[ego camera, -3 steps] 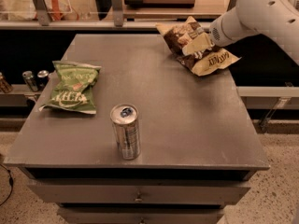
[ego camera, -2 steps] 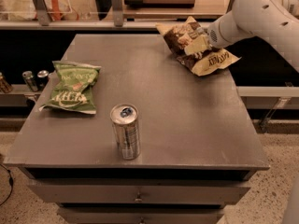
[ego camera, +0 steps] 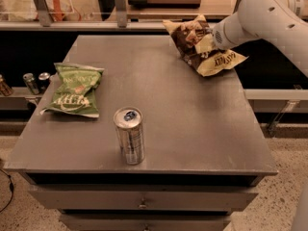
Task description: Move brown chip bag near green jalapeno chip bag
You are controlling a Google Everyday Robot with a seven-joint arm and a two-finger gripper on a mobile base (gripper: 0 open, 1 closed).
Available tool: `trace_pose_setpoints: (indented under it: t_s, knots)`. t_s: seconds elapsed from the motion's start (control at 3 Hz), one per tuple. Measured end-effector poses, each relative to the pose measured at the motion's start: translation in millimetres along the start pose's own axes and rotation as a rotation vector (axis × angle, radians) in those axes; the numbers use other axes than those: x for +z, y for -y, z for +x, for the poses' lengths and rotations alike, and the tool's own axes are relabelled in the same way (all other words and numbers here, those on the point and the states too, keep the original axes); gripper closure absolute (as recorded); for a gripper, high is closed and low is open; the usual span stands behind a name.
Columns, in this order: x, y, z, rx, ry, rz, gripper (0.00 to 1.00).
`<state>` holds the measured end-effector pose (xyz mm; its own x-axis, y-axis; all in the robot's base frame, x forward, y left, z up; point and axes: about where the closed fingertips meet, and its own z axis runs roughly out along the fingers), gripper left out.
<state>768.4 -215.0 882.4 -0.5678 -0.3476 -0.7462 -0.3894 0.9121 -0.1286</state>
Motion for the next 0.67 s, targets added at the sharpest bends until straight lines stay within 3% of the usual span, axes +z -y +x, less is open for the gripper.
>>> trace_pose_setpoints:
  t_s: [0.33, 0.67]
  knots:
    - [-10.6, -2.0, -12.7, -0.013, 0.038, -0.003, 0.95]
    - [-24.3, -3.8, -29.0, -0.037, 0.081, -0.006, 1.0]
